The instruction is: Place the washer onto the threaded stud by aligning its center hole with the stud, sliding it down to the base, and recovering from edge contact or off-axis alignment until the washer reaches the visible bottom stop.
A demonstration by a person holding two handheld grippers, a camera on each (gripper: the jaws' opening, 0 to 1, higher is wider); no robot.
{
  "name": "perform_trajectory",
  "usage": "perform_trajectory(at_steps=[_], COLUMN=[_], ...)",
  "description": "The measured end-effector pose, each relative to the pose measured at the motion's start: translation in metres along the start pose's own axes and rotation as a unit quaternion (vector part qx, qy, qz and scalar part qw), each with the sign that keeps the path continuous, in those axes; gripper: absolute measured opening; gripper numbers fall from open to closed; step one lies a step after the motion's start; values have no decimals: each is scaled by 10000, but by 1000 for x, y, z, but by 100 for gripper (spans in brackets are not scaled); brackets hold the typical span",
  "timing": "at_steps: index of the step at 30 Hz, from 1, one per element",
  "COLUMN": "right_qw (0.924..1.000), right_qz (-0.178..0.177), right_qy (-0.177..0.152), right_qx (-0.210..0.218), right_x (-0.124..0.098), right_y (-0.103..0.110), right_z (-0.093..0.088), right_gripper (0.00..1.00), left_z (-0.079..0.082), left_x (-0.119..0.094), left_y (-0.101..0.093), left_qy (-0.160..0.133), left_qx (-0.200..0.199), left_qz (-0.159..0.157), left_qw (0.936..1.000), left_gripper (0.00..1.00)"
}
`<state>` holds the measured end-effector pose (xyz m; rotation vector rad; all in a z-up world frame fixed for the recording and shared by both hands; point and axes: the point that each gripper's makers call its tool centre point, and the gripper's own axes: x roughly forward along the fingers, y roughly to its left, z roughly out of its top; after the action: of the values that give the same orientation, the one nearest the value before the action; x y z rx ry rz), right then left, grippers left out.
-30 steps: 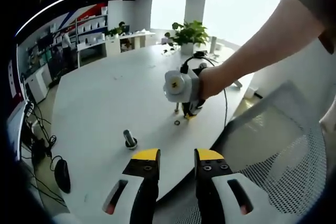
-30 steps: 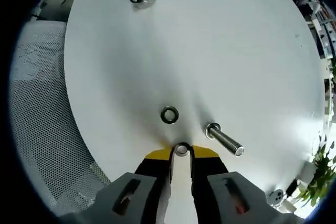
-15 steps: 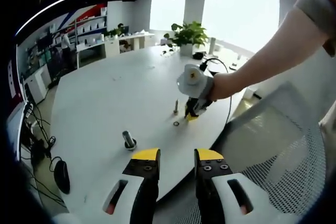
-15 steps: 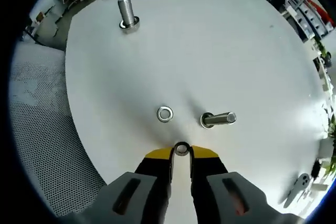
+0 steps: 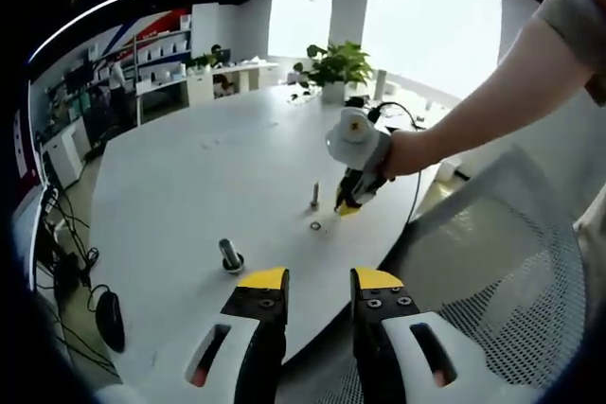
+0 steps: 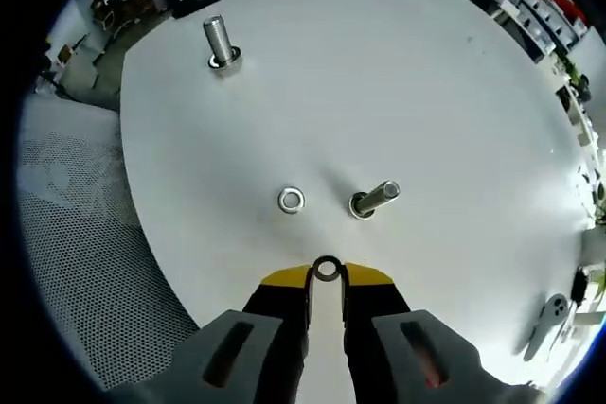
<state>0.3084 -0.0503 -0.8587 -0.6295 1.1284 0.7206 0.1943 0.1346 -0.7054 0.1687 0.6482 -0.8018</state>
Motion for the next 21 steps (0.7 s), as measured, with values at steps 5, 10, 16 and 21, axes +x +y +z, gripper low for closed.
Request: perform_trajectory(at_steps=[5,10,16,21], right_qw=[9998,9993,9987,9974], right_qz=[-101,-148,-232,-408], right_qy=[-164,-277,-434,-577], right_qx=[81,185,161,-123], right_x=[-8,-18,-30,-38], right_y=[-10,-16,-24,-28], right_z=[7,10,20,33], right_gripper=[14,14,14,14], left_z=[0,0,1,1], left_x=[0,0,0,-1], left_y=[-1,-1,-1,0], left_qy=[0,-1,-16,-38], left_qx=[20,17,-5,-28], left_qz=[-11,-15,-37,-37], left_qw=[10000,10000,10000,10000], left_gripper=[24,24,24,24])
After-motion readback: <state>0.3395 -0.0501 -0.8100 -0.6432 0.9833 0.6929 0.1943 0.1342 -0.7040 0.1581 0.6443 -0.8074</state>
